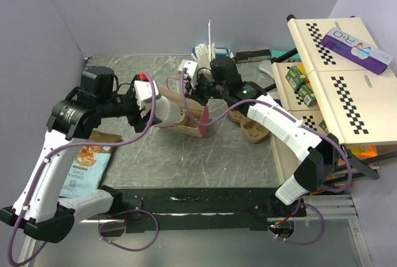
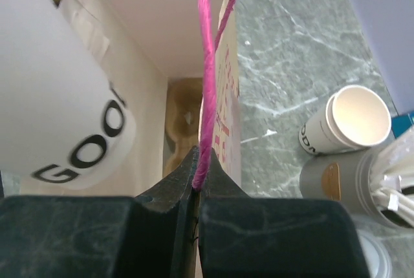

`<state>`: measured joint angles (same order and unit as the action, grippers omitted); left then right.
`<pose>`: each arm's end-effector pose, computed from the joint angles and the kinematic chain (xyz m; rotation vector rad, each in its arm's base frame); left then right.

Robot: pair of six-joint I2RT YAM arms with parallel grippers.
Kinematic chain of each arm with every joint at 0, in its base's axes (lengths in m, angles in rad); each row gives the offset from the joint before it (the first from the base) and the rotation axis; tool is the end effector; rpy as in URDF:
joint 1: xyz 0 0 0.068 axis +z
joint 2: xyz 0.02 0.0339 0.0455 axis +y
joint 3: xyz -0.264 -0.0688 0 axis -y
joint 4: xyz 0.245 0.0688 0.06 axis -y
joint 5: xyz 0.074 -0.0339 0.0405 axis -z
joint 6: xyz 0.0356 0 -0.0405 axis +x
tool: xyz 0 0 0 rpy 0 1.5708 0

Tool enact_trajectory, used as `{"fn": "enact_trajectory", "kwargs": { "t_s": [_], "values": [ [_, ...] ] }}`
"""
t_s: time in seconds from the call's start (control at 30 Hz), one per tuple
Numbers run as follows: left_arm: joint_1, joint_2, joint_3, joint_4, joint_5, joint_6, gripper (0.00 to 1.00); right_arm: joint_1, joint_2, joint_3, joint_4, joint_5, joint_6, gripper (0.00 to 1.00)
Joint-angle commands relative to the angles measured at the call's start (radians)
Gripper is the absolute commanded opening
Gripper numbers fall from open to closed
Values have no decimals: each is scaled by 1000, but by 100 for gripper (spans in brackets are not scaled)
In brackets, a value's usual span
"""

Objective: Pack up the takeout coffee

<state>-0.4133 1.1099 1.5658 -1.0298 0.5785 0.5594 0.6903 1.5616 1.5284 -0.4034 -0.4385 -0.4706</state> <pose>0.1601 -0.0915 0.4553 1.2567 1.6637 -0.5291 0.2685 0.2413 0.3844 -1.3275 1.5093 0.5797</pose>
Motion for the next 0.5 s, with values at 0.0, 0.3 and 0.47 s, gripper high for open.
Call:
{"fn": "enact_trajectory", "kwargs": {
  "t_s": [0.0,0.3,0.47],
  "values": [
    [-19,-48,-30,73,-25,72,1,40,-44,-14,67,-19,-22,0],
    [-48,-84,-46,40,-32,160,1,84,-95,-42,23,-23,70,0],
    [-61,-137,-93,10,-19,209,1,97,-121,-74,26,-25,164,0]
  ]
}}
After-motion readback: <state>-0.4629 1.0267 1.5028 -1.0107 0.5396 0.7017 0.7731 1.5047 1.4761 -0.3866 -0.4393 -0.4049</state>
